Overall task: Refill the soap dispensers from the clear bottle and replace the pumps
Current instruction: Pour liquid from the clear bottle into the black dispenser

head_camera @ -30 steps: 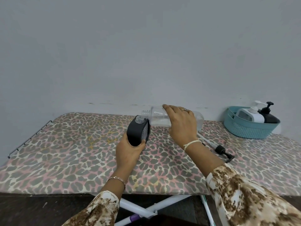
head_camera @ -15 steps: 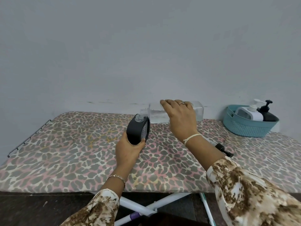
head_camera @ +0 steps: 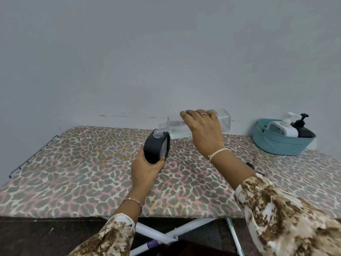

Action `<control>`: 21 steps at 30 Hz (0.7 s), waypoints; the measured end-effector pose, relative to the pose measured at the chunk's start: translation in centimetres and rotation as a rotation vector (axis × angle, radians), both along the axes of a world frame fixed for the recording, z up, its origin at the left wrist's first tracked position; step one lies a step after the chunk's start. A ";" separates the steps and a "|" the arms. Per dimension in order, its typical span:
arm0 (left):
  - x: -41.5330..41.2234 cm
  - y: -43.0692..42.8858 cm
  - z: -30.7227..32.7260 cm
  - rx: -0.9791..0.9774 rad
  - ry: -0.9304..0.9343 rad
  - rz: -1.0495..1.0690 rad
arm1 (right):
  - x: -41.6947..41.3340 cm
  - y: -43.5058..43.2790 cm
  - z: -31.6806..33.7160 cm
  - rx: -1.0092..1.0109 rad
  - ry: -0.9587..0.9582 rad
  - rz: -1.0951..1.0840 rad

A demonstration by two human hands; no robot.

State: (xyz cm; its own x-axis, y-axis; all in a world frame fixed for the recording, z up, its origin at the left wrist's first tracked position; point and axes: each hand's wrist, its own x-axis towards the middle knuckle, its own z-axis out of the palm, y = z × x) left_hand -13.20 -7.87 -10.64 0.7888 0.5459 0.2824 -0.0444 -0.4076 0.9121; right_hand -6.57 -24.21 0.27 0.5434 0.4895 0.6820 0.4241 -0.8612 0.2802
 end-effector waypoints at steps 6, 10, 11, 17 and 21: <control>0.0 0.1 0.0 -0.004 0.011 0.002 | -0.1 0.0 0.1 -0.012 0.001 -0.001; 0.0 0.0 0.1 0.000 0.009 0.004 | -0.2 0.0 0.2 -0.012 0.012 -0.004; 0.0 0.0 0.1 -0.002 0.011 0.004 | -0.1 0.0 0.2 -0.015 0.012 -0.007; 0.1 0.1 -0.2 -0.012 0.021 0.002 | 0.0 0.0 0.2 -0.026 0.009 -0.006; 0.1 0.0 -0.2 -0.026 0.023 -0.001 | 0.0 0.1 0.3 -0.033 0.010 -0.009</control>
